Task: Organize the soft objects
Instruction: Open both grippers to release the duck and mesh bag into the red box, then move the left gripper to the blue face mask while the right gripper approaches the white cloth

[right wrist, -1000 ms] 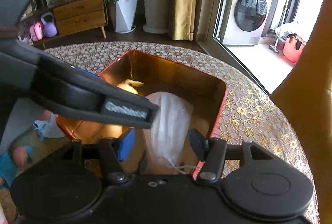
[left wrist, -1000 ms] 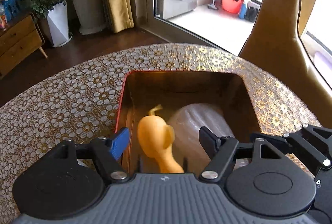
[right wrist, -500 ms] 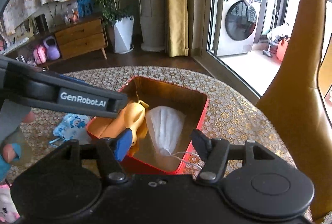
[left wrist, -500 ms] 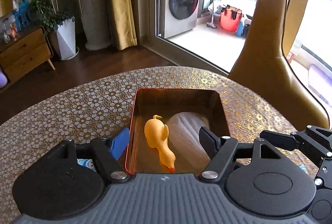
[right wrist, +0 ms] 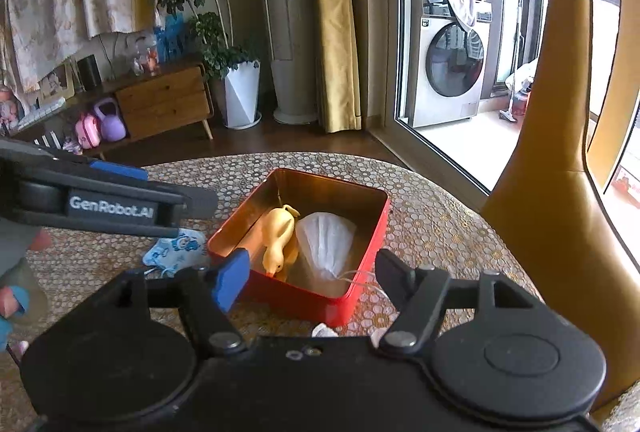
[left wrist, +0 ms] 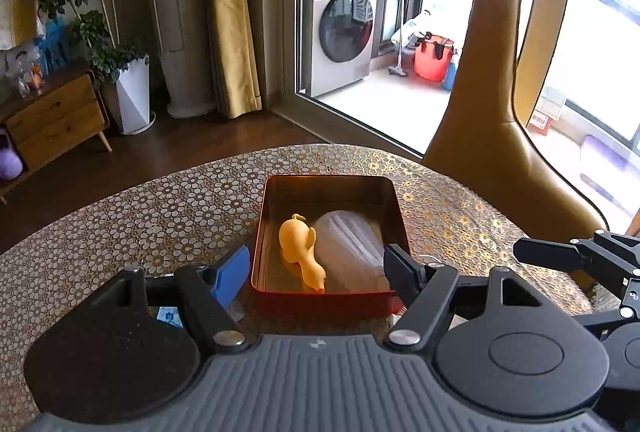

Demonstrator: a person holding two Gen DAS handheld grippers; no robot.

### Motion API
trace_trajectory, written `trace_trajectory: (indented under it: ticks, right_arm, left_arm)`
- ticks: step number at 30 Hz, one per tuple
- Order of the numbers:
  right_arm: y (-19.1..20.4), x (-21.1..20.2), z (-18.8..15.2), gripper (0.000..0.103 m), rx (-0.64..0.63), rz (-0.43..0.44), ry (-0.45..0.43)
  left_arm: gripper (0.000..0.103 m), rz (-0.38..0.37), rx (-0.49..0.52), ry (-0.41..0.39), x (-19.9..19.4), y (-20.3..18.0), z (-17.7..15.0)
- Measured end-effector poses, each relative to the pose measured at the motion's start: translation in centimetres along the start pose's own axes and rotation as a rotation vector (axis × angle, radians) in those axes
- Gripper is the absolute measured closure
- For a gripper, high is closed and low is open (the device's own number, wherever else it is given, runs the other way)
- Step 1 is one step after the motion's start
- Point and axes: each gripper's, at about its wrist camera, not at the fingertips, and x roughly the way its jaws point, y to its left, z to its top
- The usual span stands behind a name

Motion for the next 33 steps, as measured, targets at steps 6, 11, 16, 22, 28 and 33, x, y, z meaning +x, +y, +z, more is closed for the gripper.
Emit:
trace_trajectory:
  ticks: [6,11,16,22,28,33]
  right_arm:
    - [0.2,-2.3,-0.9,0.03,0.02,0.025,-0.026]
    - [0.5,-4.1,-1.9,0.028,0.042,0.054,-0.051]
    - [1.1,-5.9,-3.0,0.023,0.048,0.074,-0.084]
    - [1.6,-7.8,-4.4,0.019,0.064,0.095,-0.114]
    - [1.7,-9.0,-6.1,0.014,0.079,0.109,-0.122]
    - [1.2,-10.0,-7.6,0.009,0.091,0.113,-0.131]
  left_arm:
    - [0.029,0.003,-0.001,-0.053,-3.4,0.6,-1.2]
    - [0.029,0.004,0.003,-0.081,-5.5,1.1,-3.2]
    - [0.029,-0.014,-0.003,-0.083,-7.0,1.6,-5.4]
    - [0.024,-0.03,-0.019,-0.079,-8.3,1.9,-8.3]
    - [0.023,-0.022,-0.025,-0.078,-9.1,1.8,-10.5]
    - [0.02,0.003,-0.014,-0.106,-10.2,1.8,-11.7]
